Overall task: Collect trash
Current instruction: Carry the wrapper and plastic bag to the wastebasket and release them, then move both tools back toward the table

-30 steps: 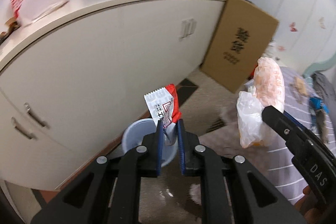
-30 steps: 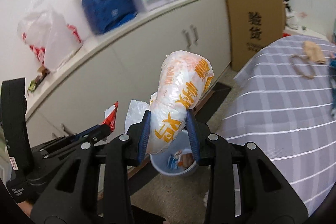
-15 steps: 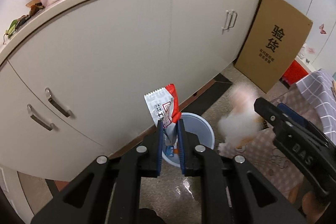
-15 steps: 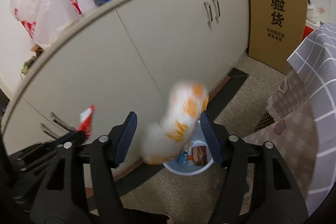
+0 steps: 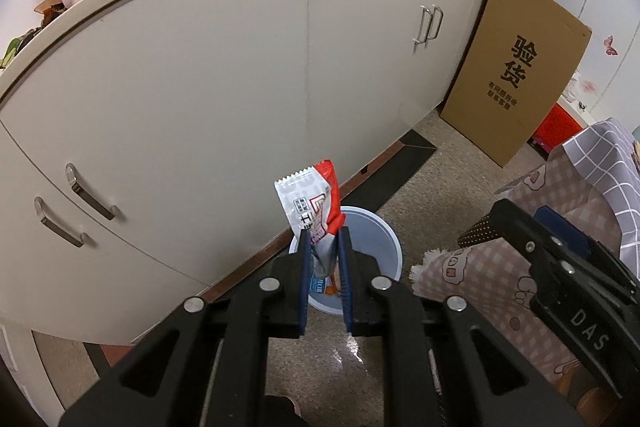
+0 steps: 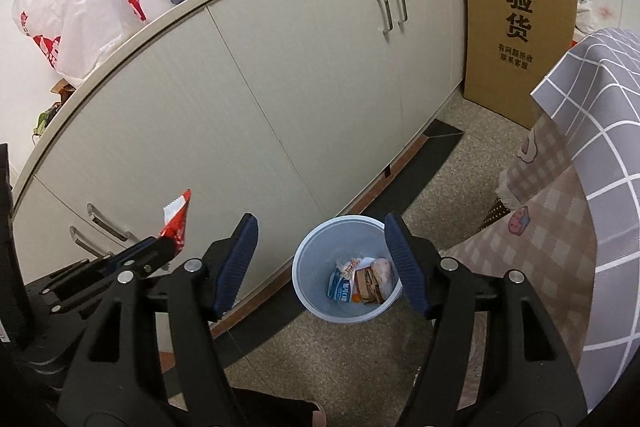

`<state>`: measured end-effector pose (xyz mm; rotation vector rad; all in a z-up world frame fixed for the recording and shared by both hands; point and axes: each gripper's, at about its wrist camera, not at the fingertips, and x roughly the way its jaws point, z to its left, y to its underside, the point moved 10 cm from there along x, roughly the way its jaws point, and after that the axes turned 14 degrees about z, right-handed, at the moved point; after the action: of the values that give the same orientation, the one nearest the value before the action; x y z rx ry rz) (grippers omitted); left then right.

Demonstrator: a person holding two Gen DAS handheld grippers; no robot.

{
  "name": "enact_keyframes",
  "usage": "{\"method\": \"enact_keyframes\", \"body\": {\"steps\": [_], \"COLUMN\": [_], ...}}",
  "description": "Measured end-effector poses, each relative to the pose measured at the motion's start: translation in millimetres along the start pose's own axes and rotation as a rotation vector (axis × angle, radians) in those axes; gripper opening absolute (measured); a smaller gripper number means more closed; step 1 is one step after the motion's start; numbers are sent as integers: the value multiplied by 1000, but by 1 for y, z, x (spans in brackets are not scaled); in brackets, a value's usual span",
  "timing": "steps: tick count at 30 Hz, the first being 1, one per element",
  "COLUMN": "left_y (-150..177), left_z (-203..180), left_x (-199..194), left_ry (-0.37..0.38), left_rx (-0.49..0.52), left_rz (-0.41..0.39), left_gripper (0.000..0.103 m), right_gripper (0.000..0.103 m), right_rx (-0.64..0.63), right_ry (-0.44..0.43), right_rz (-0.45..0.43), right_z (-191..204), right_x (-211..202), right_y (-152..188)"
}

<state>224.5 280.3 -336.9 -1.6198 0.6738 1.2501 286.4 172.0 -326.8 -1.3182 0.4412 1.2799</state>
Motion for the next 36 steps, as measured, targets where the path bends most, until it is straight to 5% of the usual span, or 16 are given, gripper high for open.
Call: {"method": "enact_keyframes", "body": {"steps": [9,20,22,23,24,36], "left_y": [-1,-35,-43,-46,-49,-35], "left_z": [-7,-37,-40,-39,-38,-51], "left_x": [1,-6,-12,-15,-19,-67], "left_ry": [7,57,73,72,71,100], "left_rx": [13,38,30,21,11,19], "left_rz": [11,-9,-31,-33,-44,-112], "left_gripper": [13,16,29,54,65,65], "right_gripper": [66,69,70,70,70,71], "right_rx": [10,59,73,79,83,113], "right_ry": [0,45,45,44,45,30], "right_rz": [-30,-239,-262,-271,-276,-295], "right_z": [-4,-24,-26,-29,-31,-39], "right_x": [-13,-66,-73,-77,-79,-110], "right_y": [0,-22,-24,-25,-26,-17]}}
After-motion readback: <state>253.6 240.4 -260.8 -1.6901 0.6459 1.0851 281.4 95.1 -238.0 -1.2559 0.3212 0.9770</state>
